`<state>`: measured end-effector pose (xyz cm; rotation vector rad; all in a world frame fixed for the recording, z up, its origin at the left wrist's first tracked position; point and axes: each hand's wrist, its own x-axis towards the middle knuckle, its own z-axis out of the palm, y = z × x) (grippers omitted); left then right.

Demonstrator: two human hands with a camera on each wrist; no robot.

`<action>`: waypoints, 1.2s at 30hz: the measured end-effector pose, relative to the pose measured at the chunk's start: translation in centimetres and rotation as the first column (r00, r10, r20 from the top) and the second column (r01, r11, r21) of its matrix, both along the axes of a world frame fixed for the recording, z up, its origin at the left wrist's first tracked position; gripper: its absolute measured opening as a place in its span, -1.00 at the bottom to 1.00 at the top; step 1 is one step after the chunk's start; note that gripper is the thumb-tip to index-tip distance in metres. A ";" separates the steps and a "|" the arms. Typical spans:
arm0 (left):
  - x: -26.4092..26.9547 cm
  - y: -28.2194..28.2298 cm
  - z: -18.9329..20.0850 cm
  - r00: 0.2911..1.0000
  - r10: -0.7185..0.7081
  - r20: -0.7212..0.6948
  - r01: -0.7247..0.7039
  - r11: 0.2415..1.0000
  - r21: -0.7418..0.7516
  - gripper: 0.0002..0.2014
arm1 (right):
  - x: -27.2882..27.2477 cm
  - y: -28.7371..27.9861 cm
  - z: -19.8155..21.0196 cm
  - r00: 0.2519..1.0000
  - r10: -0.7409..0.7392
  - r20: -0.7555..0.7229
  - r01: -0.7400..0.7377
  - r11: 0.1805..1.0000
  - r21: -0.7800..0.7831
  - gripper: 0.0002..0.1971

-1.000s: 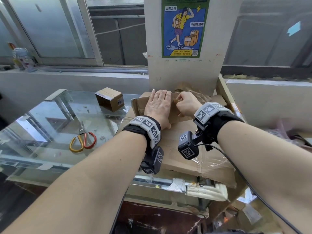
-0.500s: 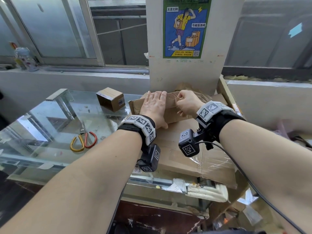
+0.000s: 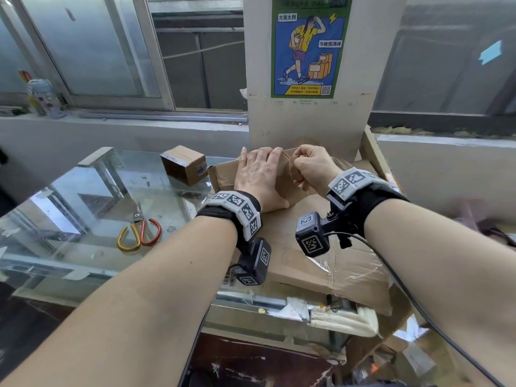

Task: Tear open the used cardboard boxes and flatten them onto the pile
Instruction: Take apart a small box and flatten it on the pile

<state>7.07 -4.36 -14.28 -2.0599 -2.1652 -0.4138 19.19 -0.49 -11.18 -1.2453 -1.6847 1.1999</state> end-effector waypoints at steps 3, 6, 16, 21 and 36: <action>-0.2 0.1 0.3 1.000 -0.016 0.002 0.016 1.000 0.018 0.09 | -0.2 0.2 -0.3 0.998 -0.033 -0.056 0.032 0.999 -0.021 -0.70; -0.5 0.1 0.4 0.999 -0.031 -0.015 0.031 0.999 0.010 0.10 | 0.0 0.5 -0.5 0.989 -0.057 -0.135 0.051 0.998 -0.048 -0.69; -1.1 -0.3 0.6 0.997 -0.020 -0.072 0.022 0.999 0.026 0.08 | -0.3 -0.4 0.3 0.961 -0.121 -0.247 0.095 0.989 -0.113 -0.76; -2.0 -0.7 0.6 0.996 0.058 -0.074 -0.057 0.998 0.004 0.10 | 0.1 -0.3 1.0 0.978 -0.125 -0.165 0.116 0.991 -0.064 -0.71; -1.0 -0.7 0.6 0.993 -0.011 -0.120 0.008 1.000 -0.027 0.12 | 0.1 -0.3 0.0 0.895 -0.202 0.397 0.090 0.955 0.282 -0.57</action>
